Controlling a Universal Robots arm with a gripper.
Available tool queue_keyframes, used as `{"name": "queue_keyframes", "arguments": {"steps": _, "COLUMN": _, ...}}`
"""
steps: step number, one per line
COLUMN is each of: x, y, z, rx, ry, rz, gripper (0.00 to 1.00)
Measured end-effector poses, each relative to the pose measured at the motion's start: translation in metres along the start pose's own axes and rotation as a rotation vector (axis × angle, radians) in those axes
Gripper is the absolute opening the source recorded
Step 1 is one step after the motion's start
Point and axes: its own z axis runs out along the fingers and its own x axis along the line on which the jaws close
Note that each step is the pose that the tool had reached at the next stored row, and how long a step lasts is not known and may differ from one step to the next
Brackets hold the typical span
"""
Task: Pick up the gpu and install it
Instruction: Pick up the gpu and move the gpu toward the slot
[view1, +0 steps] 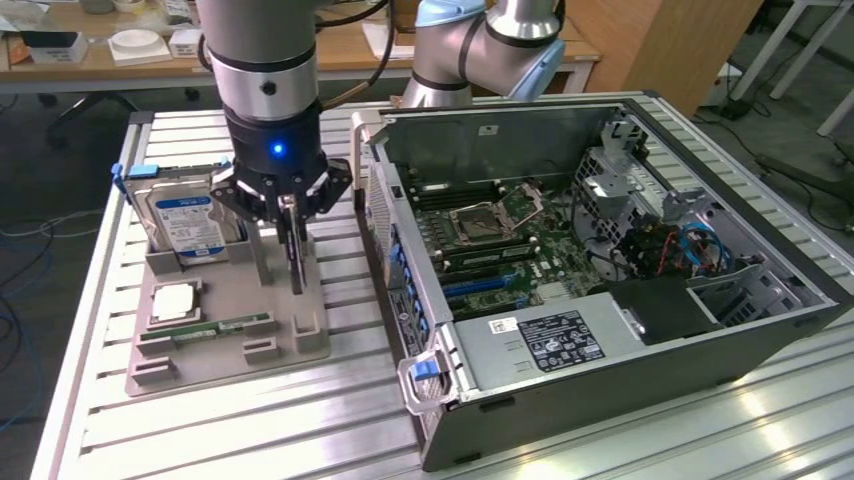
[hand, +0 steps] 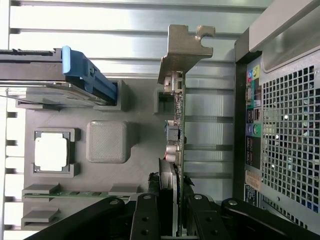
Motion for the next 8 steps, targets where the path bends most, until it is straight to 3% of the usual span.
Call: {"name": "queue_keyframes", "arguments": {"steps": 8, "x": 0.0, "y": 0.0001, "z": -0.0016, "rx": -0.0017, "ry": 0.0002, "rz": 0.0, "gripper": 0.27}}
